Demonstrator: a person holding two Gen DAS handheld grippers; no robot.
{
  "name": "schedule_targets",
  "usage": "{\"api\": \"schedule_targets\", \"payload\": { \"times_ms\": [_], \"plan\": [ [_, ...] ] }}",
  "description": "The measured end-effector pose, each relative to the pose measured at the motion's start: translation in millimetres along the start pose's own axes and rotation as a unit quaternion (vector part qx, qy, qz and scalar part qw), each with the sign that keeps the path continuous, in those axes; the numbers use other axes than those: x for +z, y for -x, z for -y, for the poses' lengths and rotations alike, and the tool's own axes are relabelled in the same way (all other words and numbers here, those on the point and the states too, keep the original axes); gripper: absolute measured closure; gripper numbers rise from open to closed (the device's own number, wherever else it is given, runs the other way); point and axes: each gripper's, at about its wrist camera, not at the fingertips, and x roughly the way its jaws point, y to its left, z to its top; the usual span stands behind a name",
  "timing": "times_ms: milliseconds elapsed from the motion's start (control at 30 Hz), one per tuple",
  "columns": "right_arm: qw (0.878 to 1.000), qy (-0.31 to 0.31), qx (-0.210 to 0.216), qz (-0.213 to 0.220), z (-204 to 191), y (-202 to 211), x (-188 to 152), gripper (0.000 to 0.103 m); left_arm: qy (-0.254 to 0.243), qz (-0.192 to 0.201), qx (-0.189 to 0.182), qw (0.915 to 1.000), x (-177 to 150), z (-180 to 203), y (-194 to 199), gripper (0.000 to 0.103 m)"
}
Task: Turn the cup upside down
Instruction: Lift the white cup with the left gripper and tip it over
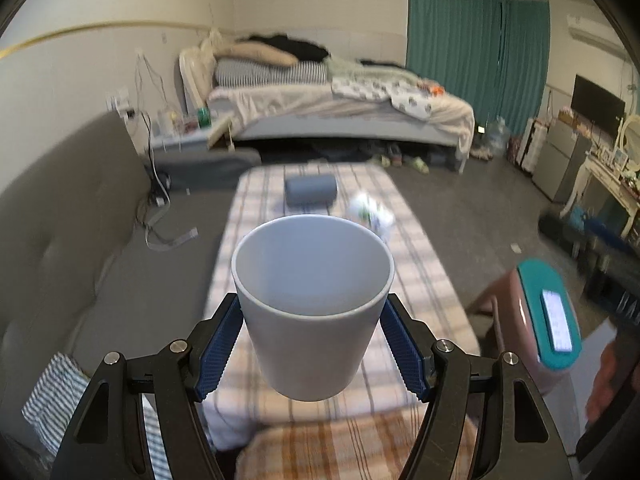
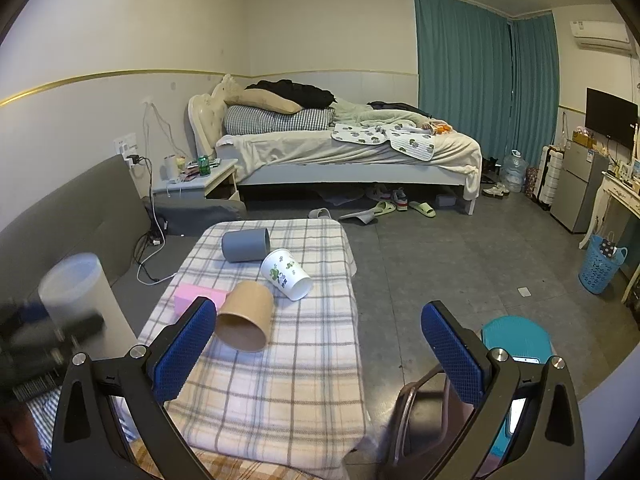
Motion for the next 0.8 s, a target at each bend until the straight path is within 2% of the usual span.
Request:
{"api": "schedule_targets", "payload": {
  "times_ms": [167, 333, 400, 633, 733, 767, 800],
  "plan": [
    [1.0, 0.01, 0.004, -0.018, -7.6, -13.1, -9.3, 0.0, 0.007, -0.082, -0.018, 0.9964, -34.0, 13.4, -43.3, 0.031],
    [0.999, 0.013, 0.003, -0.048, -6.9, -36.6, -24.3, 0.0, 0.025, -0.151, -0.04, 0.9875, -49.6, 16.0, -89.5, 0.031],
    [0.998, 0.007, 0.001, -0.061, -0.6, -47.6, -30.0, 0.0, 0.037, -0.146, -0.039, 0.9878, -48.6, 12.7, -99.5, 0.031],
    [0.996, -0.013, -0.013, -0.089, 20.3, -78.3, -38.3, 0.0, 0.044, -0.169, -0.023, 0.9843, -31.9, 1.0, -153.5, 0.031],
    [0.995, -0.018, -0.016, -0.102, 26.4, -90.4, -40.1, 0.0, 0.028, -0.15, -0.018, 0.9881, -30.4, 1.8, -155.4, 0.029],
    [0.994, -0.018, -0.018, -0.105, 27.6, -94.4, -40.5, 0.0, 0.019, -0.141, -0.017, 0.9897, -29.8, 2.5, -153.0, 0.027],
    [0.994, -0.018, -0.019, -0.108, 28.0, -96.4, -40.4, 0.0, 0.006, -0.133, -0.012, 0.991, -29.1, 3.6, -150.1, 0.02]
  ]
}}
